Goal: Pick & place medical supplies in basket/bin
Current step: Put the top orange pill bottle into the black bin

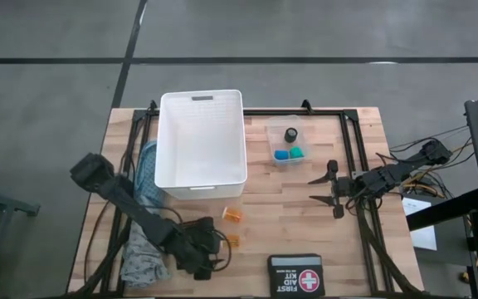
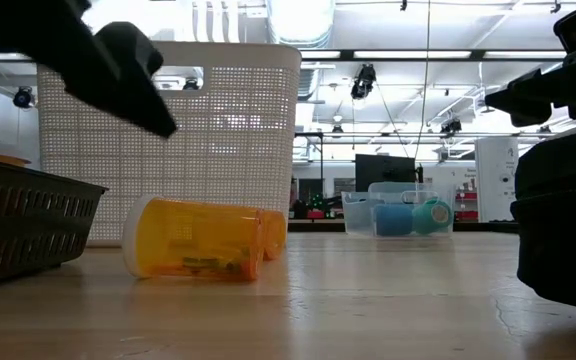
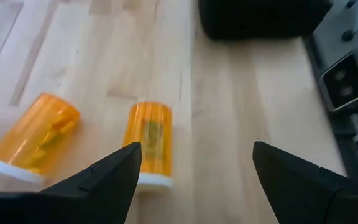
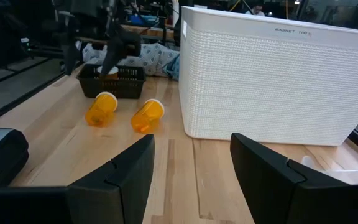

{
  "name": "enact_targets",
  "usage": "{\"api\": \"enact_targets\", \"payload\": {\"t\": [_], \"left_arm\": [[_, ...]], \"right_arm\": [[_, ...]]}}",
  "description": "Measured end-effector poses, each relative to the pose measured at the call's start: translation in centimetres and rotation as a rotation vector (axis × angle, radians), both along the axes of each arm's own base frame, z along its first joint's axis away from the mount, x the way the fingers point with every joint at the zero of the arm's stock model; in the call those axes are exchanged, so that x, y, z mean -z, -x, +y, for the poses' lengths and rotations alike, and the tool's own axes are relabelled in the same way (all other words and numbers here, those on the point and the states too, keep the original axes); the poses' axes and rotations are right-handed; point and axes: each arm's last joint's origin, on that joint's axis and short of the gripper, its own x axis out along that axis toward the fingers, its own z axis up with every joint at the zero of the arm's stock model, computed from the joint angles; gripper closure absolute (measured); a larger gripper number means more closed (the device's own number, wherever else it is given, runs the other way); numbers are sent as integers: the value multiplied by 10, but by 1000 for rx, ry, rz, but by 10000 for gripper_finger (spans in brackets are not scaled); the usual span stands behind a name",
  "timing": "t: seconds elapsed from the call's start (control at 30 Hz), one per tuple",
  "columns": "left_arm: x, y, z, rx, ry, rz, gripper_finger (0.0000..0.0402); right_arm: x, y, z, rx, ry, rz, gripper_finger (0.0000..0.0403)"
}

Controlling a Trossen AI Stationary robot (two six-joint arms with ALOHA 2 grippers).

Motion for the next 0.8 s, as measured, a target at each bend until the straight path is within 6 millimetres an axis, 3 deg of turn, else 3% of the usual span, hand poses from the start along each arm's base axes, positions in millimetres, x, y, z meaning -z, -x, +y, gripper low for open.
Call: {"api": "enact_targets", "payload": {"t": [0.2, 0.5, 0.8], "left_arm": [[4, -2, 6, 1, -33, 31, 90], [12, -15, 36, -10, 12, 134, 90], [22, -16, 33, 49, -41, 164, 90]], "right_arm": [[0, 0, 0, -1, 0, 0, 197], [0, 0, 0, 0, 0, 0, 197], [0, 0, 0, 0, 0, -1, 197]]}}
